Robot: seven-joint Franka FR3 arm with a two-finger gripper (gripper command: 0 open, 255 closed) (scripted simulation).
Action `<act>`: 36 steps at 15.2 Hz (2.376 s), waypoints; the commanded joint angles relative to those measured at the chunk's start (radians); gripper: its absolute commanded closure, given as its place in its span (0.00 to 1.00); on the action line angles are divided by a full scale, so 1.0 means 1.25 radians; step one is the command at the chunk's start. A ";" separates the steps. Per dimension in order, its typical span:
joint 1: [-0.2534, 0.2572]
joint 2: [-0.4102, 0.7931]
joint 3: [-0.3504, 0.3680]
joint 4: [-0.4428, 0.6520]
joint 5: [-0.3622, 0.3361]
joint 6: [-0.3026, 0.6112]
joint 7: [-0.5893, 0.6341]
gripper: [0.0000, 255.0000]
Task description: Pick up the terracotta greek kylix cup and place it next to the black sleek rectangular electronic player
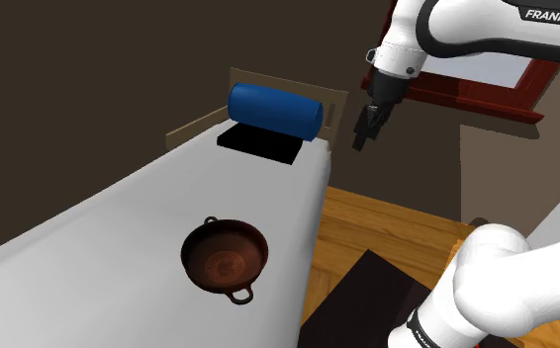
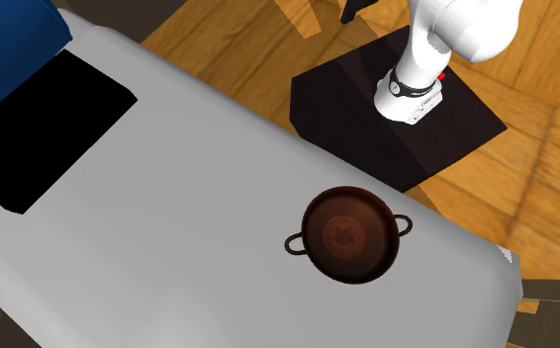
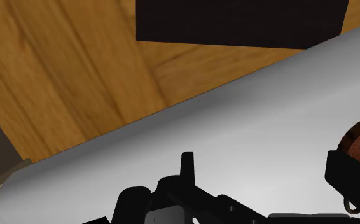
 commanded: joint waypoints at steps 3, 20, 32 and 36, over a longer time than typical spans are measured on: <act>0.010 0.006 0.034 -0.020 0.018 0.022 0.040 0.00; 0.076 0.236 0.325 -0.027 0.116 0.238 0.383 0.00; 0.084 0.575 0.511 0.150 -0.008 0.345 0.681 0.00; 0.114 0.716 0.540 0.245 -0.101 0.348 0.794 0.00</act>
